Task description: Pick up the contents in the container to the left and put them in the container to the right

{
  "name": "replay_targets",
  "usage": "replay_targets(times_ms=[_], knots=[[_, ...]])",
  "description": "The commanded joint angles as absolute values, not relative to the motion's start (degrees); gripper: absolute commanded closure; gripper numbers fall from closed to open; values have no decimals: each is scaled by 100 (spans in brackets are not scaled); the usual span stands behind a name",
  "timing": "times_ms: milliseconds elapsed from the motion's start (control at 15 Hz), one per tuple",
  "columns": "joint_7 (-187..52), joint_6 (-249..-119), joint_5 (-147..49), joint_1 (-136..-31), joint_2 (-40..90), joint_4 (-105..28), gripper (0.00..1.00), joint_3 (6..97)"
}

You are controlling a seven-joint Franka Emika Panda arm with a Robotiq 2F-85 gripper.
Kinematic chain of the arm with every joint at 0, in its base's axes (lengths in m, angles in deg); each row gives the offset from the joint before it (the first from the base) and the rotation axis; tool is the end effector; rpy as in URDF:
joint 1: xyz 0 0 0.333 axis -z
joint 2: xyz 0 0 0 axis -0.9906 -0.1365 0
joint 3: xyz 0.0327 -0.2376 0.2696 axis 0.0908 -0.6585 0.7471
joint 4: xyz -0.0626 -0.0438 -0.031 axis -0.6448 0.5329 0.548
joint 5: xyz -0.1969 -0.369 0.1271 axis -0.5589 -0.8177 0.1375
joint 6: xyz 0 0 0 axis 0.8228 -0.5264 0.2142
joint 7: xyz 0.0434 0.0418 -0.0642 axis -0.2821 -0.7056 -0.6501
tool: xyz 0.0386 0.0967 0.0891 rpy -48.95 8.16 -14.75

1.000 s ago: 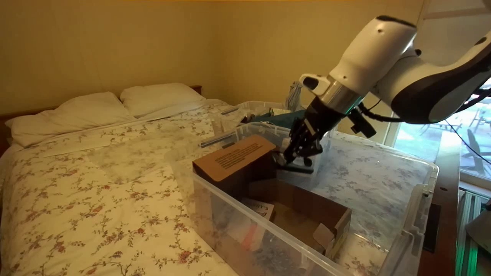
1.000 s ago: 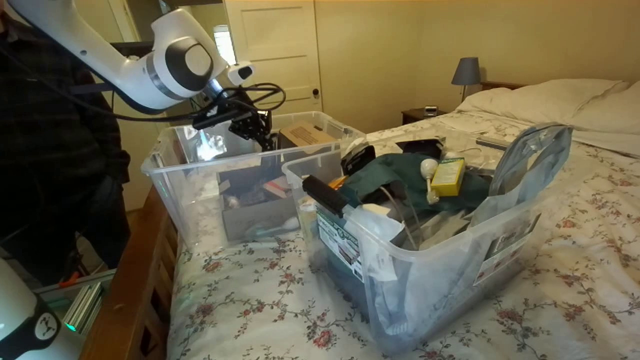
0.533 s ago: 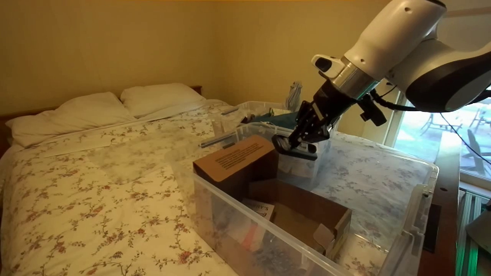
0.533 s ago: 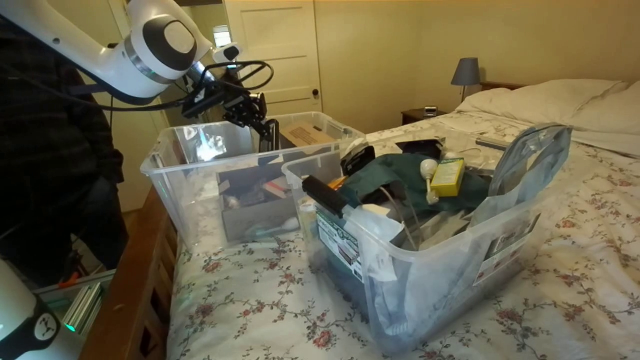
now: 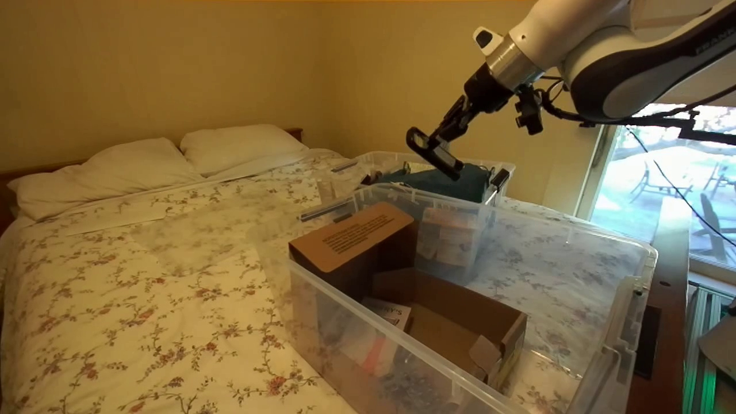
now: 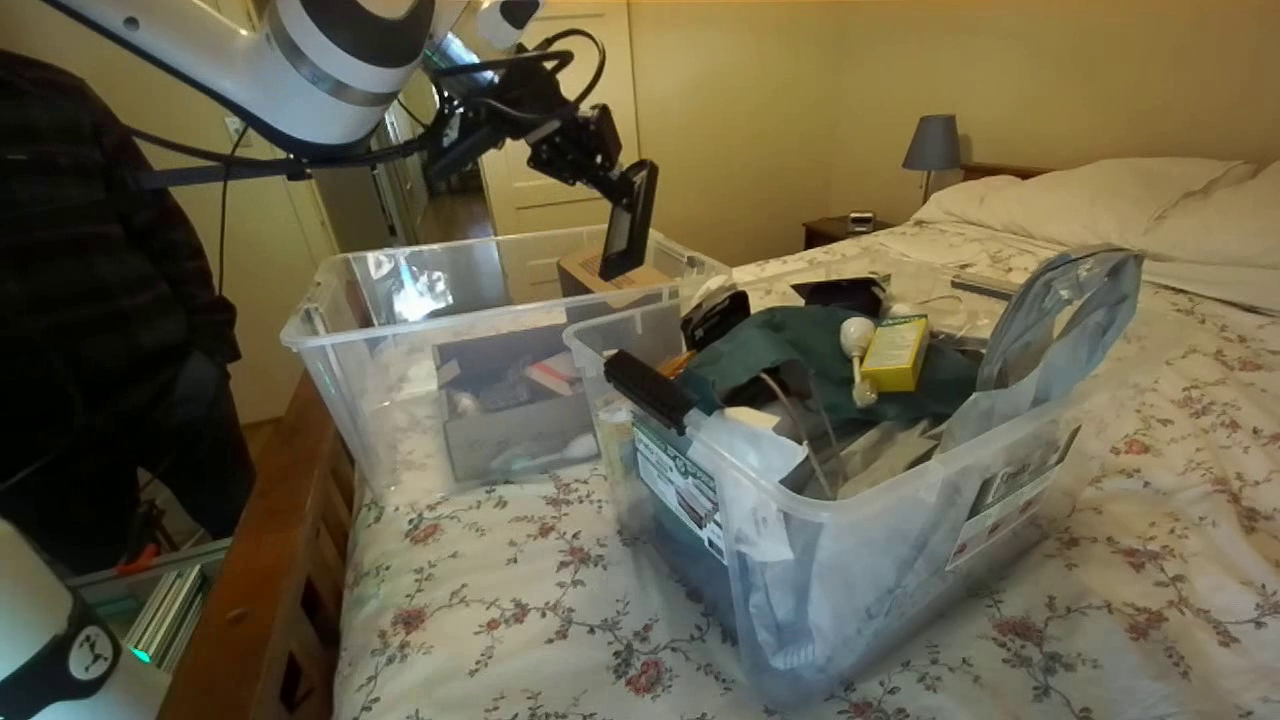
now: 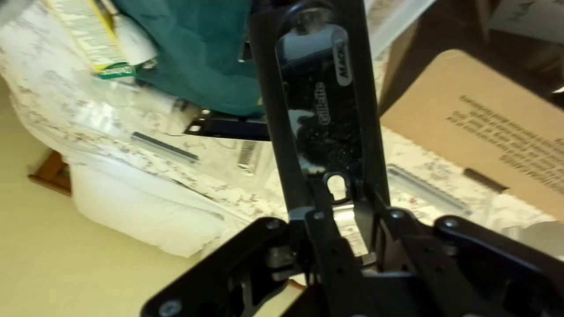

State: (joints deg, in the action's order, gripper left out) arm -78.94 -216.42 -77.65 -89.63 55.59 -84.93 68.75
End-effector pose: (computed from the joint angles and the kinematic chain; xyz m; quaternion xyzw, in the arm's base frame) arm 0.4995 0.2231 0.4705 0.8862 0.2675 0.3728 0.0641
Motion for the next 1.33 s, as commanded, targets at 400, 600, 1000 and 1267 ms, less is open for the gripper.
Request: replay_targets(times_ms=[400,600,1000,1267], knots=[[-11242,-20362,-10811,-6493,4587,-6323,95,7965],[-11860,-20242,-12137,-6544,3888,-5796,95,8177],[-11869,-20235,-12712,-6793,2767,-5306,53,8222],[-11718,-20140,-12411,-6807,2787,-5444,27,8258]])
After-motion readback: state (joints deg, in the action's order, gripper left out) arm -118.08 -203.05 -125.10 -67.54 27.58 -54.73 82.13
